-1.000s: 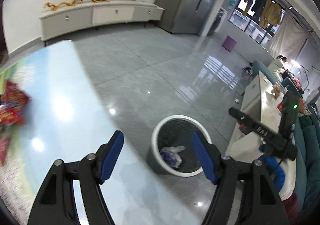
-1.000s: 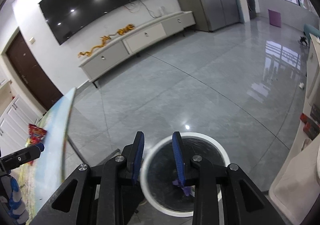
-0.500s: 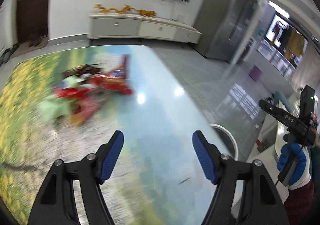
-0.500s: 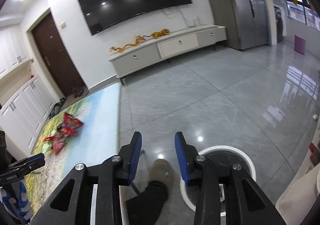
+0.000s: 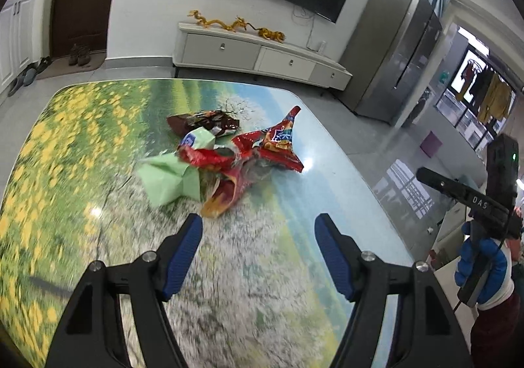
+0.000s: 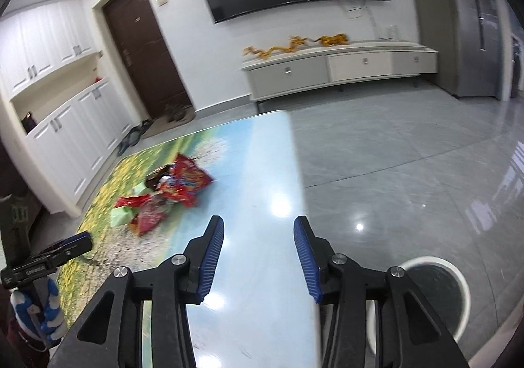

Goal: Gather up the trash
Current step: 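Return both tools to the table, then grasp the pink-and-gold wrapper with the left gripper while the right grasps the red snack bag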

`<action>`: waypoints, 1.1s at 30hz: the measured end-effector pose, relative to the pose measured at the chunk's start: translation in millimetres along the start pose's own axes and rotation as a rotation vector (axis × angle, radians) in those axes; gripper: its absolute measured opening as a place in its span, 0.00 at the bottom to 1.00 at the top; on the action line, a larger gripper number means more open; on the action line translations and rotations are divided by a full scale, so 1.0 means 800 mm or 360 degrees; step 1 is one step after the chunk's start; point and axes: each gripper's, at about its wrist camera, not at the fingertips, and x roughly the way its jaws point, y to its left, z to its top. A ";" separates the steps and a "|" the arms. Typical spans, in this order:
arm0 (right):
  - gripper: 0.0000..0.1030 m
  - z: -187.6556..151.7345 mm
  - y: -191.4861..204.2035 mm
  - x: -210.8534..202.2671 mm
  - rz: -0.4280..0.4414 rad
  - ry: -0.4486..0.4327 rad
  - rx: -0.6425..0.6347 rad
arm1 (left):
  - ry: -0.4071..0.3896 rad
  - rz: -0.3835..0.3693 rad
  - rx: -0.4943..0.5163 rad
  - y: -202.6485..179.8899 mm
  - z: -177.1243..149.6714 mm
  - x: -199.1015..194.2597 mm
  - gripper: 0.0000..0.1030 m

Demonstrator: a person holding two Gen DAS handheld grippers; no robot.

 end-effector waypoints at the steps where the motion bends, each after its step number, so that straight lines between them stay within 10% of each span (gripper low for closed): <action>1: 0.46 0.004 0.007 0.011 0.0025 0.0012 -0.0017 | 0.0014 -0.0003 0.0013 0.001 0.004 0.009 0.67; 27: 0.56 0.059 0.097 0.200 0.0384 0.0224 -0.0067 | 0.0201 0.0000 0.0146 0.026 0.021 0.117 0.42; 33: 0.24 0.060 0.097 0.211 0.0338 0.0231 -0.0059 | 0.0201 -0.0018 0.0133 0.030 0.017 0.117 0.25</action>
